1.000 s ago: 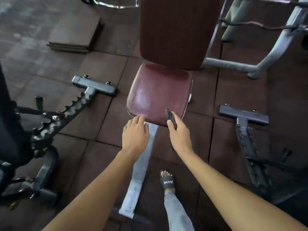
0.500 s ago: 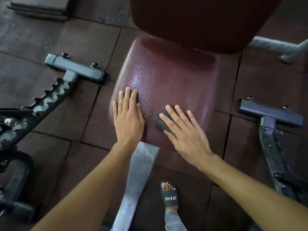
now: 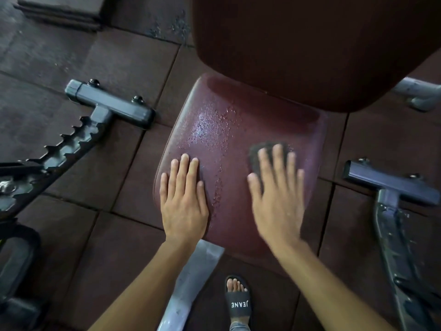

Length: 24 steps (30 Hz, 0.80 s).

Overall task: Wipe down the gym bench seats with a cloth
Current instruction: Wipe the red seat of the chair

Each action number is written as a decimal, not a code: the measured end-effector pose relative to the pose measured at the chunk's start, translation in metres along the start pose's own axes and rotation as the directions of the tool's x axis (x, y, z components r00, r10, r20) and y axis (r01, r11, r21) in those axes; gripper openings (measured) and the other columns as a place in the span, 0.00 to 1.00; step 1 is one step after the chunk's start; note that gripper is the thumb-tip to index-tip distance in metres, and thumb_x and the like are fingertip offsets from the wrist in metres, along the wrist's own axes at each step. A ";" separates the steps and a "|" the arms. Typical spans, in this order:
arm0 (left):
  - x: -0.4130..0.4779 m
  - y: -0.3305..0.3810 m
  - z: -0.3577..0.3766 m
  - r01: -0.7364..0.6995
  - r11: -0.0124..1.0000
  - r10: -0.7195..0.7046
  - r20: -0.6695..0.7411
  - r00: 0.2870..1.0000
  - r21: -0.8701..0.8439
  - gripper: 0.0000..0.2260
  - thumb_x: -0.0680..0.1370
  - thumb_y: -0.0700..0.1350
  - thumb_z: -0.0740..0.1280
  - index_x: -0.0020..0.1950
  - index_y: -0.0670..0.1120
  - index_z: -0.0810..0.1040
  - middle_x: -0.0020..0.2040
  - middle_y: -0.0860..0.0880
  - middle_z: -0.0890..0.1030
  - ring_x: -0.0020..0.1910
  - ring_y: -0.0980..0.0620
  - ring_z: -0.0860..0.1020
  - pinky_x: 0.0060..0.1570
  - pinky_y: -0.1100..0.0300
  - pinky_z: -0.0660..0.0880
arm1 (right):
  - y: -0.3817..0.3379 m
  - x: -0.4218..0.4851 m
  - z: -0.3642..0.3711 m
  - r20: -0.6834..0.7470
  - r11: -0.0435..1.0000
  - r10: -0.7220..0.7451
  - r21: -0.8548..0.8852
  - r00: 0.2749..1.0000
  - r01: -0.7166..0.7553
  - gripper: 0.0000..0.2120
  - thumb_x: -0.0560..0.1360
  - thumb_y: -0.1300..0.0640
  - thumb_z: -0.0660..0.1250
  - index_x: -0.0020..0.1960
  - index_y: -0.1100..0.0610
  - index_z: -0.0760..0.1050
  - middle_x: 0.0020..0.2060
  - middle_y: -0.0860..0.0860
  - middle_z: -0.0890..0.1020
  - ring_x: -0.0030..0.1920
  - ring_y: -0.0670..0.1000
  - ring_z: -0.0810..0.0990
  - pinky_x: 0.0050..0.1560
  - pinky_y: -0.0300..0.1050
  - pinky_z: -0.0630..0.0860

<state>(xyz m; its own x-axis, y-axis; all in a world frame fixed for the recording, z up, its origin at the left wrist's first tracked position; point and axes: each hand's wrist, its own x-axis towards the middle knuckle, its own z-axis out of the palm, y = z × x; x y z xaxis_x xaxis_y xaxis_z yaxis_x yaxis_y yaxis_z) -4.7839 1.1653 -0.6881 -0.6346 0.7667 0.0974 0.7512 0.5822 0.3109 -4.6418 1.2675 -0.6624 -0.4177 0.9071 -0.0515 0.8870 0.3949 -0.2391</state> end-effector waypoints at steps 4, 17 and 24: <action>0.000 -0.001 0.003 -0.008 1.000 0.008 -0.011 1.000 0.002 0.21 0.83 0.47 0.51 0.77 0.47 0.64 0.77 0.49 0.63 0.78 0.51 0.57 0.76 0.48 0.55 | -0.028 0.053 0.015 0.049 0.909 -0.412 -0.039 0.910 0.414 0.24 0.83 0.46 0.51 0.78 0.49 0.62 0.78 0.50 0.63 0.78 0.57 0.62 0.75 0.59 0.61; 0.000 -0.001 0.001 0.016 1.000 -0.016 0.006 1.000 -0.007 0.22 0.83 0.48 0.51 0.77 0.47 0.63 0.78 0.50 0.62 0.78 0.52 0.55 0.76 0.48 0.54 | -0.011 0.026 0.002 -0.012 0.989 0.141 0.049 0.990 -0.140 0.26 0.83 0.45 0.51 0.80 0.51 0.56 0.80 0.52 0.56 0.80 0.59 0.54 0.77 0.58 0.55; 0.003 0.016 -0.011 0.111 0.985 -0.112 0.003 0.994 -0.135 0.21 0.80 0.44 0.53 0.73 0.46 0.68 0.77 0.48 0.64 0.78 0.49 0.57 0.76 0.46 0.52 | -0.048 0.036 -0.010 0.097 0.881 -0.011 0.472 0.995 -0.036 0.26 0.82 0.46 0.47 0.78 0.49 0.62 0.79 0.49 0.59 0.80 0.53 0.54 0.78 0.52 0.51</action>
<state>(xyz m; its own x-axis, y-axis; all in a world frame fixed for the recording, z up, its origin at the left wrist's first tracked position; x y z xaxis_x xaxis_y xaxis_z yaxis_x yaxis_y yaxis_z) -4.7758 1.1740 -0.6728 -0.7140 0.6976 0.0592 0.6447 0.6221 0.4443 -4.6974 1.2823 -0.6432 -0.4448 0.8842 -0.1428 0.7040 0.2465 -0.6661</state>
